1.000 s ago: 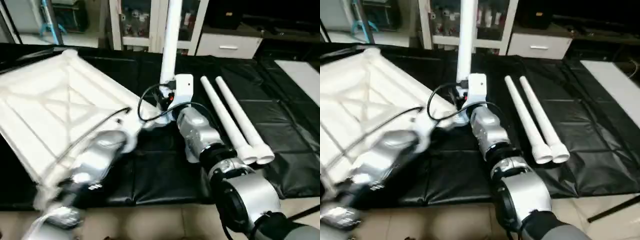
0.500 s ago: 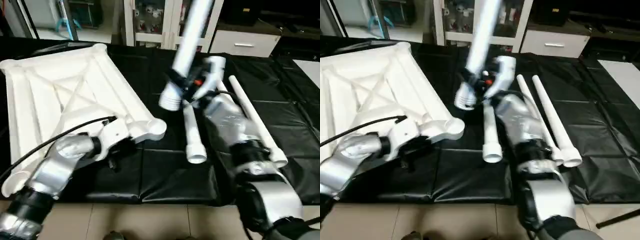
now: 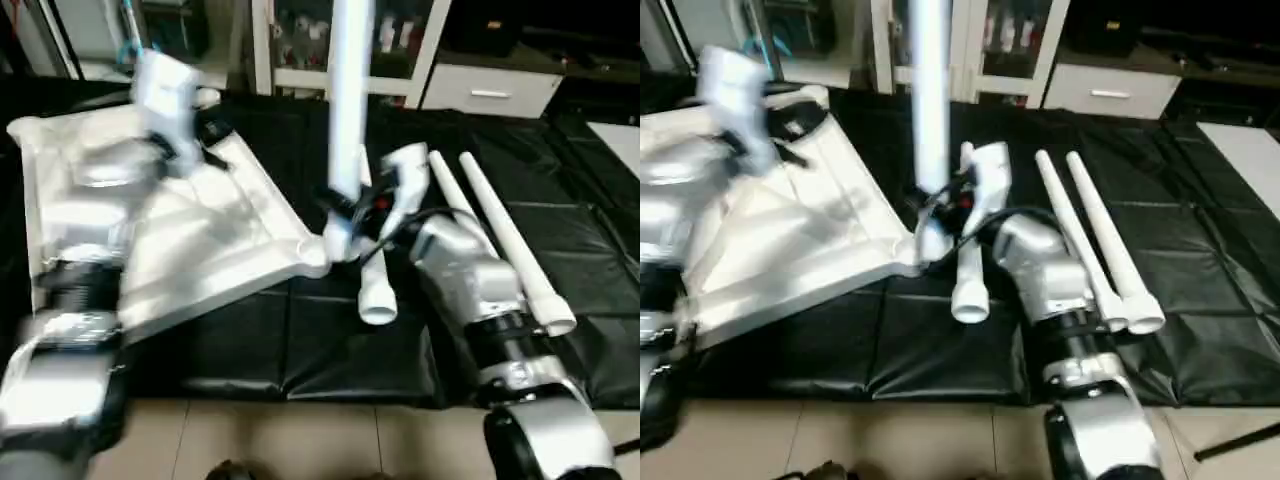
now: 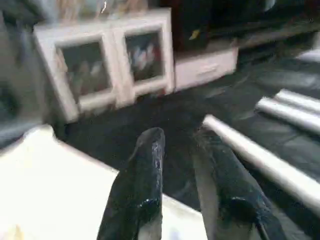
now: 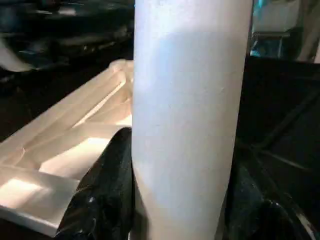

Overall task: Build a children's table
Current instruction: Insert table leg to table base

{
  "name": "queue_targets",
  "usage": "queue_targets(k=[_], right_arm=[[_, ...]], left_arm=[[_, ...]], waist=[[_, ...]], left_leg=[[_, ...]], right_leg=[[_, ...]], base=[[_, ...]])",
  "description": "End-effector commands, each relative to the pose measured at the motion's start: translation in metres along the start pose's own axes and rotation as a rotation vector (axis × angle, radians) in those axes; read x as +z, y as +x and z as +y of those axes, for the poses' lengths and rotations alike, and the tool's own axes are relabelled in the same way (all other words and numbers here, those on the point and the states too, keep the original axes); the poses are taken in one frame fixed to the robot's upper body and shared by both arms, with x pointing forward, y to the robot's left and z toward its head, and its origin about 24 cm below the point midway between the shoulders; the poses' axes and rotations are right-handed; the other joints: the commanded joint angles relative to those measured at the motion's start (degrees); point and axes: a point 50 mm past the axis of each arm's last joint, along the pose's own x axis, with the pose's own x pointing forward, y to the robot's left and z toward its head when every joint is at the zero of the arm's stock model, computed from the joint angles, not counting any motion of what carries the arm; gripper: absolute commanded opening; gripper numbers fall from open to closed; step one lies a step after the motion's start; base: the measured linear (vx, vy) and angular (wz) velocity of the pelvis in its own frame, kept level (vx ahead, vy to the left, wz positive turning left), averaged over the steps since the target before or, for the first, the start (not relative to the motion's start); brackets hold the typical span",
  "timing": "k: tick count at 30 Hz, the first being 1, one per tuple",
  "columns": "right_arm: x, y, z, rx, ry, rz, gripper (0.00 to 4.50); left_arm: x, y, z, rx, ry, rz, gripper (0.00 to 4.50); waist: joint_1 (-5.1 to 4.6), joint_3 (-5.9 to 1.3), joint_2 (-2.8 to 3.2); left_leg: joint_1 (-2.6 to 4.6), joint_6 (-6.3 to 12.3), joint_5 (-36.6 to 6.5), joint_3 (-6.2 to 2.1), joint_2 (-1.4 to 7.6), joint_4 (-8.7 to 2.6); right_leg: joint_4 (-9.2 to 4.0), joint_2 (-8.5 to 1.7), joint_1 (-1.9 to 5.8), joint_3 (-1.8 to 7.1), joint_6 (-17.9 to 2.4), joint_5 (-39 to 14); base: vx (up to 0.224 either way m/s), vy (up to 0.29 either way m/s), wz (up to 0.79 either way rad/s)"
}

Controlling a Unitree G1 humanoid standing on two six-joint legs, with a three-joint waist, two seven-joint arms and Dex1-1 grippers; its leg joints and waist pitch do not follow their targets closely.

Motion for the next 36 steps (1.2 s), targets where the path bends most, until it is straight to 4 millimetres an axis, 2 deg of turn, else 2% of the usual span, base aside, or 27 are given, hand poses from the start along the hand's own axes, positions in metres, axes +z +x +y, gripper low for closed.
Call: queue_targets(k=[1,2,3,4,5,6,7,10,12,14,16,18,21,22,23,24,25,26,27,28,29,30,31,33,36], right_arm=[[0.006,0.006,0.007,0.000,-0.058,-0.005,1.82],[0.006,0.008,0.009,0.008,-0.062,-0.001,1.82],[0.007,0.009,0.010,0.011,-0.070,0.003,1.82],[0.007,0.009,0.010,0.011,-0.070,0.003,1.82],[0.007,0.010,0.010,0.010,-0.079,0.006,1.82],[0.006,0.011,0.010,0.004,-0.092,0.014,1.82],[0.006,0.011,0.010,0.004,-0.092,0.014,1.82],[0.003,0.010,0.008,-0.016,-0.112,0.031,1.82],[0.003,0.008,0.006,-0.027,-0.114,0.034,1.82],[0.002,0.007,0.003,-0.042,-0.115,0.036,1.82],[0.003,0.006,0.001,-0.051,-0.115,0.036,1.82],[0.003,0.004,-0.001,-0.058,-0.118,0.032,1.82],[0.006,0.001,-0.006,-0.076,-0.123,0.026,1.82],[0.009,-0.002,-0.011,-0.100,-0.125,0.017,1.82],[0.009,-0.002,-0.012,-0.103,-0.125,0.016,1.82],[0.013,-0.005,-0.017,-0.118,-0.111,0.002,1.82],[0.016,-0.008,-0.020,-0.126,-0.096,-0.010,1.82],[0.019,-0.010,-0.023,-0.129,-0.080,-0.020,1.82],[0.022,-0.013,-0.025,-0.118,-0.062,-0.031,1.82],[0.022,-0.013,-0.025,-0.118,-0.062,-0.031,1.82],[0.023,-0.015,-0.026,-0.109,-0.051,-0.037,1.82],[0.026,-0.021,-0.030,-0.078,-0.023,-0.039,1.82],[0.027,-0.024,-0.031,-0.057,-0.010,-0.036,1.82],[0.026,-0.029,-0.031,-0.016,0.002,-0.017,1.82],[0.024,-0.034,-0.031,0.017,-0.007,0.012,1.82]], left_arm=[[0.021,0.019,-0.026,-0.067,0.043,-0.019,1.11],[0.027,0.022,-0.034,-0.098,0.040,-0.036,1.11],[0.032,0.025,-0.040,-0.116,0.034,-0.048,1.11],[0.032,0.025,-0.040,-0.116,0.034,-0.048,1.11],[0.036,0.026,-0.043,-0.123,0.037,-0.057,1.11],[0.051,0.028,-0.053,-0.165,0.044,-0.116,1.11],[0.051,0.028,-0.053,-0.165,0.044,-0.116,1.11],[0.084,0.016,-0.074,-0.330,-0.055,-0.285,1.11],[0.088,0.008,-0.077,-0.384,-0.087,-0.293,1.11],[0.070,0.011,-0.060,-0.275,-0.055,-0.210,1.11],[0.049,0.013,-0.041,-0.164,-0.017,-0.143,1.11],[0.033,0.009,-0.028,-0.112,-0.007,-0.110,1.11],[0.017,0.002,-0.016,-0.052,0.019,-0.056,1.11],[0.003,-0.005,-0.007,-0.006,0.112,-0.003,1.11],[0.001,-0.005,-0.006,0.000,0.125,0.004,1.11],[-0.011,-0.011,-0.002,0.007,0.198,0.040,1.11],[-0.019,-0.013,-0.003,-0.027,0.201,0.052,1.40],[-0.026,-0.016,-0.007,-0.087,0.190,0.056,1.40],[-0.035,-0.021,-0.017,-0.200,0.149,0.060,1.47],[-0.035,-0.021,-0.017,-0.200,0.149,0.060,1.47],[-0.040,-0.024,-0.025,-0.278,0.121,0.059,1.52],[-0.056,-0.032,-0.045,-0.450,0.087,0.095,1.66],[-0.066,-0.035,-0.054,-0.521,0.065,0.129,1.82],[-0.079,-0.038,-0.063,-0.585,0.058,0.179,1.89],[-0.091,-0.036,-0.064,-0.591,0.109,0.229,2.13]], waist=[[0.25,-4.73,1.76],[0.09,-4.75,1.42],[0.43,-5.04,1.20],[0.53,-4.92,1.08],[0.54,-4.90,1.02],[0.45,-4.83,1.03],[0.40,-4.79,0.98],[0.28,-4.83,1.14],[0.32,-4.67,1.08],[0.10,-4.42,0.92],[-0.25,-4.06,1.12],[-0.37,-4.14,1.08],[-0.31,-4.45,1.36],[-0.16,-4.59,1.30],[-0.26,-4.56,1.37],[-0.28,-4.60,0.87],[-0.24,-4.50,0.81],[-0.05,-4.51,1.04],[-0.05,-4.44,0.45],[0.27,-4.47,0.85],[0.36,-4.44,0.74],[0.34,-4.36,0.44],[0.32,-4.40,0.17],[0.34,-4.27,0.34],[0.09,-4.18,0.28]], left_leg=[[0.85,-0.75,0.5,0.15,0.03,-3.14],[0.81,-0.49,0.8,0.33,-0.07,-3.07],[0.85,0.10,2.1,0.28,-0.03,-2.84],[0.48,0.52,2.4,0.28,-0.15,-2.86],[0.51,0.78,2.0,0.27,-0.13,-2.85],[0.35,1.12,1.1,0.20,-0.16,-2.89],[0.47,1.16,0.5,0.22,-0.10,-2.92],[0.59,0.88,-0.3,0.29,0.07,-2.82],[0.62,1.09,-0.8,0.35,0.15,-2.91],[0.58,1.21,-2.0,0.39,0.17,-3.06],[0.83,0.32,-5.7,0.34,0.09,-3.41],[0.82,-0.41,-6.0,0.21,0.15,-3.48],[0.93,-0.96,-4.3,0.20,0.28,-3.38],[0.94,-0.68,-3.4,0.15,0.35,-3.34],[0.85,-0.54,-3.1,0.18,0.30,-3.35],[0.90,-0.35,-2.9,0.28,0.27,-3.31],[0.86,-0.18,-3.0,0.32,0.31,-3.37],[0.95,-0.37,-3.0,0.30,0.34,-3.36],[0.93,-0.28,-2.5,0.49,0.32,-3.39],[1.06,-0.48,-2.7,0.54,0.41,-3.41],[1.06,-0.55,-2.9,0.54,0.37,-3.43],[1.02,-0.44,-3.0,0.66,0.35,-3.51],[0.90,-0.35,-3.2,0.59,0.43,-3.51],[0.93,0.17,-3.9,0.75,0.43,-3.51],[0.79,0.25,-5.0,0.64,0.28,-3.59]], right_leg=[[-2.26,-3.57,3.80,2.19,-13.2,10.4],[-2.39,-3.36,3.79,2.18,-13.4,11.5],[-2.03,-3.49,4.00,2.17,-14.5,14.7],[-1.95,-3.43,4.19,2.09,-15.1,16.2],[-1.96,-3.50,4.21,2.11,-15.3,16.4],[-1.99,-3.58,4.38,2.13,-15.3,15.9],[-2.11,-3.60,4.39,2.14,-15.3,15.4],[-2.04,-3.81,4.42,2.21,-16.5,14.8],[-2.19,-3.62,4.22,2.14,-17.1,14.0],[-2.44,-3.42,4.15,2.07,-16.4,11.5],[-3.24,-3.42,4.01,2.14,-13.8,4.0],[-3.32,-3.50,4.08,2.20,-12.5,2.0],[-2.89,-3.41,3.82,2.15,-12.7,4.8],[-2.71,-3.43,3.77,2.08,-12.9,6.3],[-2.63,-3.34,3.76,2.06,-12.7,6.9],[-2.75,-3.34,3.76,2.08,-12.7,7.1],[-2.74,-3.41,3.71,2.14,-12.6,6.5],[-2.64,-3.51,3.65,2.15,-12.7,6.3],[-2.69,-3.44,3.61,2.21,-12.8,6.4],[-2.59,-3.52,3.45,2.17,-13.1,5.9],[-2.48,-3.55,3.43,2.16,-13.3,5.6],[-2.63,-3.56,3.36,2.18,-13.3,5.1],[-2.51,-3.69,3.54,2.18,-13.5,4.8],[-2.69,-3.57,3.33,2.25,-13.3,4.0],[-3.18,-3.54,3.55,2.26,-12.1,2.1]], base=[[0.000,0.000,0.00],[0.000,0.000,0.00],[0.000,0.000,0.00],[0.000,0.000,0.00],[0.000,0.000,0.00],[0.000,0.000,0.00],[0.000,0.000,0.00],[0.000,0.000,0.00],[0.000,0.000,0.00],[0.000,0.000,0.00],[0.000,0.000,0.00],[0.000,0.000,0.00],[0.000,0.000,0.00],[0.000,0.000,0.00],[0.000,0.000,0.00],[0.000,0.000,0.00],[0.000,0.000,0.00],[0.000,0.000,0.00],[0.000,0.000,0.00],[0.000,0.000,0.00],[0.000,0.000,0.00],[0.000,0.000,0.00],[0.000,0.000,0.00],[0.000,0.000,0.00],[0.000,0.000,0.00]])
